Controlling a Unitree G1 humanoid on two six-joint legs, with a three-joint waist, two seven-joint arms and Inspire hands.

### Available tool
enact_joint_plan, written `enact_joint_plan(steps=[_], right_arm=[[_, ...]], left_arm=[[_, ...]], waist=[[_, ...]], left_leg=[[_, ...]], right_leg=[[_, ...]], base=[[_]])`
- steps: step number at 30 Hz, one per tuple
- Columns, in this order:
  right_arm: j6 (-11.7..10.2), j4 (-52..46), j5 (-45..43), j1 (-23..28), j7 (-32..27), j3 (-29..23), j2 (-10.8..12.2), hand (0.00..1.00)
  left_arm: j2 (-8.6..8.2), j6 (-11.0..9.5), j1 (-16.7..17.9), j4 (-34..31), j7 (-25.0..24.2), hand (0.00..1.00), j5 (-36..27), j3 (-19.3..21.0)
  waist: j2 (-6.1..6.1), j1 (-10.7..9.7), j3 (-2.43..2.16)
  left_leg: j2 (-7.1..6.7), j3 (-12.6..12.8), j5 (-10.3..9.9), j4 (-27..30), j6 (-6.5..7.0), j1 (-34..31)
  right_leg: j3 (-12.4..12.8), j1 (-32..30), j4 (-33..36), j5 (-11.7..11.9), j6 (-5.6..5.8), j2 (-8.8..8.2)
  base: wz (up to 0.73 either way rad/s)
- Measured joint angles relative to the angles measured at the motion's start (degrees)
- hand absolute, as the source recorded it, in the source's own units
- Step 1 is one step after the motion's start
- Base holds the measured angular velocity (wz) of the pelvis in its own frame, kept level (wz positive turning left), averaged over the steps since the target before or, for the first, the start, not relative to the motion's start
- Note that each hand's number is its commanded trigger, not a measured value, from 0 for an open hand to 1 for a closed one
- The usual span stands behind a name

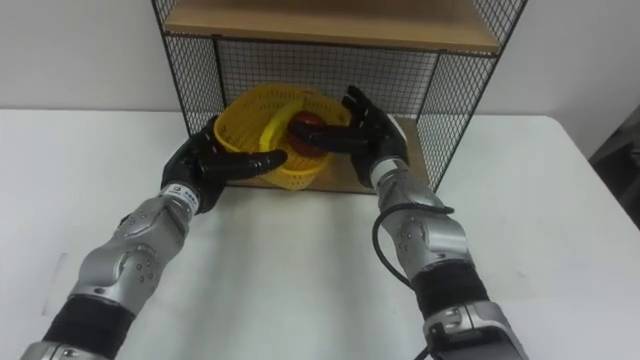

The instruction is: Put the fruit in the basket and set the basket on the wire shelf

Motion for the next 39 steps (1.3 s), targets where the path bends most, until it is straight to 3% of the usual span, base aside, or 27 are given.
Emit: enact_joint_plan(steps=[9, 19, 28, 33, 39], right_arm=[[0.0, 0.57, -0.92, -0.29, 0.76, -0.3, 0.22, 0.0], [0.02, 0.3, -1.17, -0.25, 0.93, -0.17, -0.02, 0.0], [0.0, 0.03, -3.15, 0.19, 1.36, 0.11, -0.15, 0.0], [-0.02, -2.45, -3.17, 1.76, 1.5, 0.21, -0.25, 0.0], [-0.03, -5.88, -2.91, 5.51, 2.83, 0.24, -0.67, 0.0]], left_arm=[[0.64, 0.15, -1.37, 2.54, -2.82, 0.0, 2.88, 1.3], [1.8, 0.99, -1.36, 2.52, -4.1, 0.0, 5.91, 1.36], [1.77, 1.82, -1.33, 2.41, -4.92, 0.0, 11.9, 1.56], [2.11, 1.82, -0.74, 1.53, -5.13, 0.0, 12.89, 1.47], [2.82, 1.74, 2.51, -5.12, -5.01, 0.0, 12.64, 1.41]], waist=[[0.33, -0.07, -0.02], [0.9, -0.13, -0.38], [1.62, 0.03, -0.84], [1.49, -0.01, -0.97], [1.32, 0.12, -1.23]], left_leg=[[0.06, -0.12, 0.25, -0.08, -0.16, -0.18], [0.07, -0.28, 0.49, -0.22, -0.29, -0.13], [0.09, -0.27, 0.71, -0.8, -0.47, 0.1], [-0.1, -0.69, 1.28, -1.92, -0.66, 0.63], [-0.08, -0.72, 1.7, -3.41, -1.06, 1.59]], right_leg=[[-0.3, -0.17, 0.09, 0.14, -0.21, 0.03], [-0.29, -0.18, 0.01, 0.19, -0.3, 0.41], [-0.17, -0.32, 0.0, 0.22, -0.38, 0.39], [-0.28, -0.08, -0.05, 0.27, -0.46, 0.38], [-0.05, -0.04, 0.06, 0.15, -0.63, 0.33]], base=[[0.0], [0.0], [0.0], [0.01], [-0.01]])
